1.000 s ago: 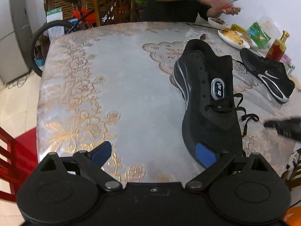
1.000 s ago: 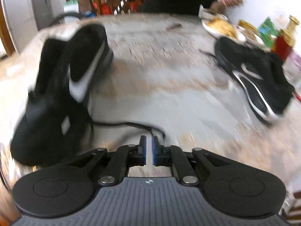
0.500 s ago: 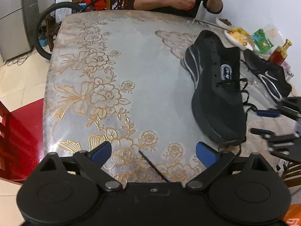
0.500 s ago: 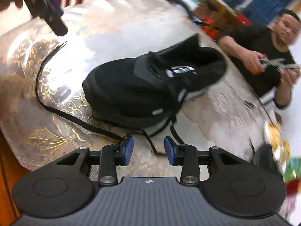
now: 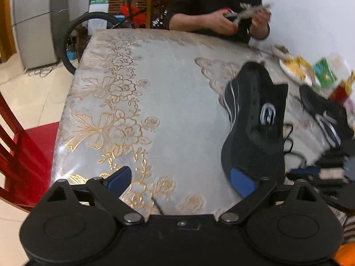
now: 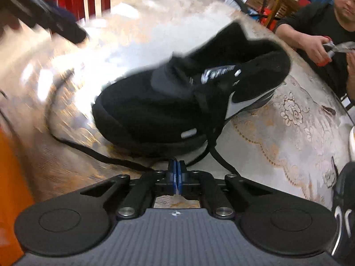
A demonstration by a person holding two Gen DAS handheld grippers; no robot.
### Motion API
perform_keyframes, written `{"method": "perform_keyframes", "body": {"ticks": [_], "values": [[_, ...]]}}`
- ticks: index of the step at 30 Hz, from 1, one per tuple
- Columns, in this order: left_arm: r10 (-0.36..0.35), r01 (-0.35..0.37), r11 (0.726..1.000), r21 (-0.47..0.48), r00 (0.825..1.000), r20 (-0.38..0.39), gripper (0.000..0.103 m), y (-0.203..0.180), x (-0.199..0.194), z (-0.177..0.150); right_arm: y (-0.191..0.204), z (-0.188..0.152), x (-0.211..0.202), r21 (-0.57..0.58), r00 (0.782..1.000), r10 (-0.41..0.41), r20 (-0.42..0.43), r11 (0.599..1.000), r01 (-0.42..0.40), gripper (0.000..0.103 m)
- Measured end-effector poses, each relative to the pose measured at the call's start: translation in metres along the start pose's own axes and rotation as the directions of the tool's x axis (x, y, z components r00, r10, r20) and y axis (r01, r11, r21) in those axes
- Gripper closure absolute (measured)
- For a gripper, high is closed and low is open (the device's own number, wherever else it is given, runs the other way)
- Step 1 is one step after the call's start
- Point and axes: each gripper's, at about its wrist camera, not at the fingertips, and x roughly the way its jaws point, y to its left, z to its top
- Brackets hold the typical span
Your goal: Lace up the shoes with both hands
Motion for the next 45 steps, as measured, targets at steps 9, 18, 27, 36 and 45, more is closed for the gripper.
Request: {"method": "perform_keyframes", "body": {"ticks": [9, 18, 27, 36, 45], "values": [[-0.024, 0.024, 0.981, -0.193, 1.000, 0.004, 0.007, 0.017, 0.005, 0.002, -0.008, 0.037, -0.059, 0.314, 0.926, 0.043, 0.375, 0.934, -0.170, 0.101], [-0.046, 0.040, 0.985, -0.170, 0.998, -0.036, 0.007, 0.018, 0.012, -0.004, 0.008, 0.015, -0.006, 0.407, 0.989, -0.095, 0.114, 0.912, 0.041, 0.068], [-0.042, 0.036, 0.987, -0.159, 0.999, -0.031, 0.007, 0.032, 0.014, -0.009, 0.023, 0.035, -0.027, 0.335, 0.972, -0.181, 0.152, 0.934, 0.122, 0.045], [0.001, -0.004, 0.984, -0.180, 1.000, -0.018, 0.007, 0.060, 0.001, -0.025, 0.078, 0.099, 0.028, -0.225, 1.000, 0.001, 0.030, 0.974, 0.006, 0.042], [0.057, -0.061, 0.979, -0.196, 0.998, -0.028, 0.007, 0.081, -0.011, -0.036, 0.078, 0.118, 0.094, -0.282, 0.976, -0.009, -0.216, 0.958, -0.054, 0.097]]}}
